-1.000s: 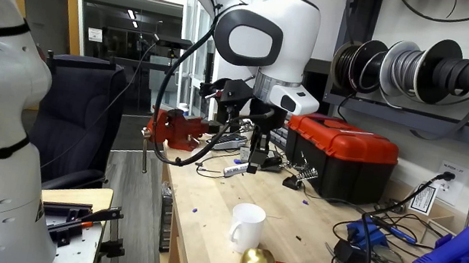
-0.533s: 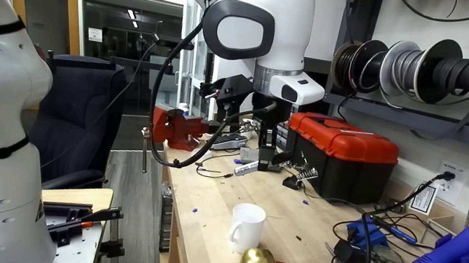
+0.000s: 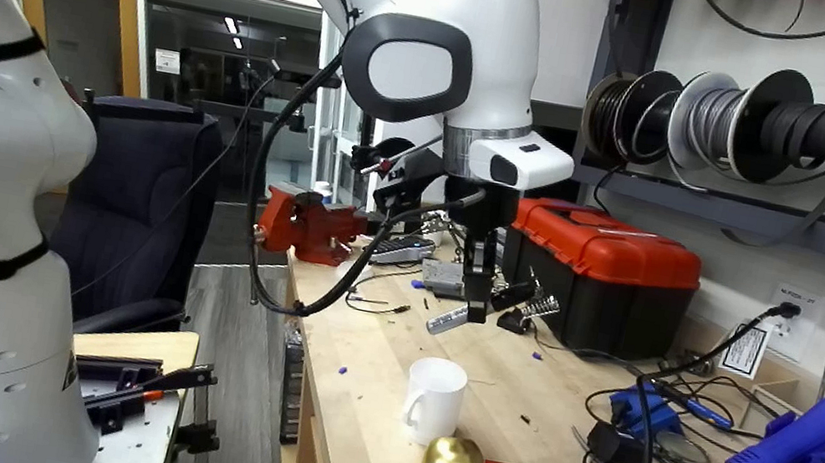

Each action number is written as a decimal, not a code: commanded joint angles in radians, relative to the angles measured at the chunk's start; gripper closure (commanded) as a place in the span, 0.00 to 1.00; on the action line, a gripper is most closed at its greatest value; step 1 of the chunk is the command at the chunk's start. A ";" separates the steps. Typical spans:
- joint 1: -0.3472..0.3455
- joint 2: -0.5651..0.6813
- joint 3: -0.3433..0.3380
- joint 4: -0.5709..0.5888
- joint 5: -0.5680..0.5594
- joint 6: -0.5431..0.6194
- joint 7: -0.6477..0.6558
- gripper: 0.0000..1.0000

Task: Get the marker from the table and put it in the white mug

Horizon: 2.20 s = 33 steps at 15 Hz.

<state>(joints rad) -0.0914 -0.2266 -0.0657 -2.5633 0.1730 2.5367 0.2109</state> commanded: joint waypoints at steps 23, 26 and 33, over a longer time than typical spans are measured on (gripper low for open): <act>-0.303 -0.108 0.411 -0.213 -0.778 0.217 1.058 0.96; -0.322 -0.101 0.455 -0.204 -0.845 0.190 1.178 0.96; -0.318 -0.073 0.401 -0.176 -0.794 0.161 1.139 0.96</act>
<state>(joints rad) -0.3976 -0.2847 0.3512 -2.7468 -0.6336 2.7262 1.3528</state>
